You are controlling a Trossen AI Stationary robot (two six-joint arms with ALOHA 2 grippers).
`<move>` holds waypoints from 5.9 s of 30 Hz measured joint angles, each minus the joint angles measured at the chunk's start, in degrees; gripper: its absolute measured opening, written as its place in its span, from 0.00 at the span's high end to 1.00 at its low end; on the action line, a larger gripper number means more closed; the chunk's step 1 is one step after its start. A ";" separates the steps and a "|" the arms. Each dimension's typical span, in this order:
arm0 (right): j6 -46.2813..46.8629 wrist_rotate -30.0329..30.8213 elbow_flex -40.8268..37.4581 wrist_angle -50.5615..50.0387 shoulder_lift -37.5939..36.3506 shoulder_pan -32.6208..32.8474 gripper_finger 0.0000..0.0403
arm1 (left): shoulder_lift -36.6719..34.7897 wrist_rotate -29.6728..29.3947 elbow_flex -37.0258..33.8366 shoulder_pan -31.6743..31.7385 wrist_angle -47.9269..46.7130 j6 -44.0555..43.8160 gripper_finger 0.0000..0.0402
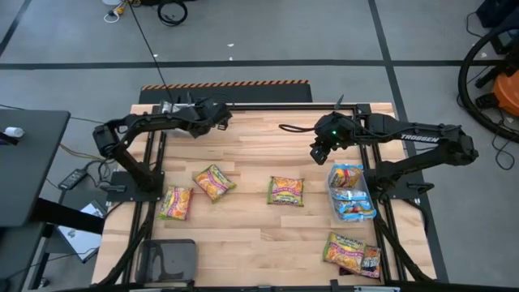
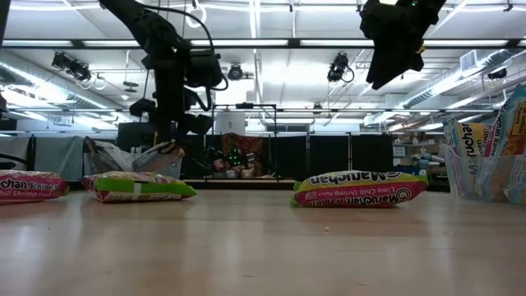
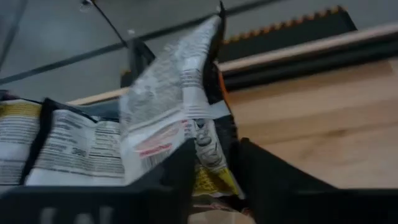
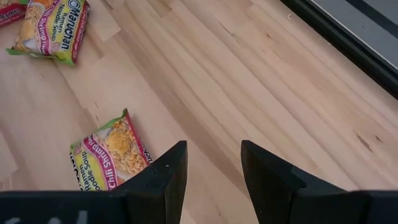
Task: Sort Maruchan noodles
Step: Put the black noodle pack into the top transparent bin
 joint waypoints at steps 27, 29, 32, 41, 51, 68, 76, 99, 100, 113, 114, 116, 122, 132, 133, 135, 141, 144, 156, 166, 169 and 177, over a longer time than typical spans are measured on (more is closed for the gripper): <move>-0.04 1.88 0.00 2.16 -0.02 -0.74 0.61 | -19.20 33.04 -9.91 15.89 15.71 -5.65 1.00; 0.52 1.90 0.00 2.14 -0.02 -0.74 0.61 | -19.27 36.42 -13.48 16.56 24.03 -8.59 1.00; 0.82 1.92 0.00 2.14 -0.02 -0.45 0.61 | -20.22 37.56 -15.57 17.59 26.71 -7.85 1.00; 2.11 3.24 0.00 2.86 -0.02 -0.66 0.61 | -20.76 31.24 -15.59 18.82 15.38 1.52 0.96; 1.52 6.84 0.00 9.78 -0.02 -0.88 0.61 | -22.80 21.38 -6.08 20.09 -9.37 14.27 0.79; -1.55 5.16 -7.61 20.67 0.15 0.32 0.61 | -34.45 31.05 9.78 1.98 -29.70 10.51 0.81; -3.02 5.48 -8.26 21.28 0.20 9.81 0.61 | -37.57 27.85 7.74 -34.58 -29.27 -14.20 0.85; 14.27 -6.30 18.27 -12.77 23.71 56.07 0.63 | -14.72 16.47 7.91 -60.40 25.60 0.90 0.92; 17.81 -9.43 18.87 -13.12 25.16 58.22 0.63 | -14.72 16.48 7.91 -60.65 25.21 1.03 0.92; 38.86 -29.07 17.04 -12.91 41.19 75.18 0.63 | -14.30 12.68 7.89 -67.02 25.42 5.17 0.92; 37.34 -28.59 16.73 -12.71 42.67 74.29 0.63 | -14.30 12.03 7.89 -67.02 25.42 5.43 0.92; 33.35 -26.96 16.64 -11.74 45.29 72.01 0.63 | -14.30 11.06 7.89 -67.02 25.24 6.32 0.92; 24.92 -18.06 22.84 -9.57 47.68 64.25 0.63 | -14.30 10.45 7.89 -66.98 25.30 6.49 0.92; 22.92 -19.39 21.22 -8.05 46.69 65.37 0.63 | -14.30 10.45 7.89 -67.05 25.30 6.13 0.92; 24.10 -19.76 20.23 -7.43 46.69 66.03 0.63 | -14.22 10.44 7.89 -67.05 25.32 6.11 0.92; 26.44 -19.93 18.31 -6.82 46.86 67.17 0.63 | -13.49 10.35 7.91 -67.05 25.61 5.46 0.92; 32.07 -20.10 11.97 -2.96 46.88 68.10 0.63 | -11.38 10.03 7.85 -67.07 25.55 4.93 0.92; 34.34 -20.48 8.98 1.74 46.40 67.51 0.64 | -10.50 10.02 7.85 -66.96 26.95 4.99 0.92; 35.06 -19.95 9.14 4.17 46.48 67.41 0.97 | -10.26 9.79 7.87 -66.09 32.45 8.48 0.92; 33.58 -8.28 25.37 -8.91 39.28 67.03 0.99 | -9.89 8.87 7.88 -63.67 38.38 15.16 0.91; 33.07 -2.30 29.04 -13.00 37.15 65.60 0.99 | -8.64 8.87 7.91 -62.80 39.43 16.62 0.89; 21.26 8.13 31.43 -13.49 31.42 56.45 0.99 | -4.09 12.09 7.91 -59.74 48.62 26.64 0.70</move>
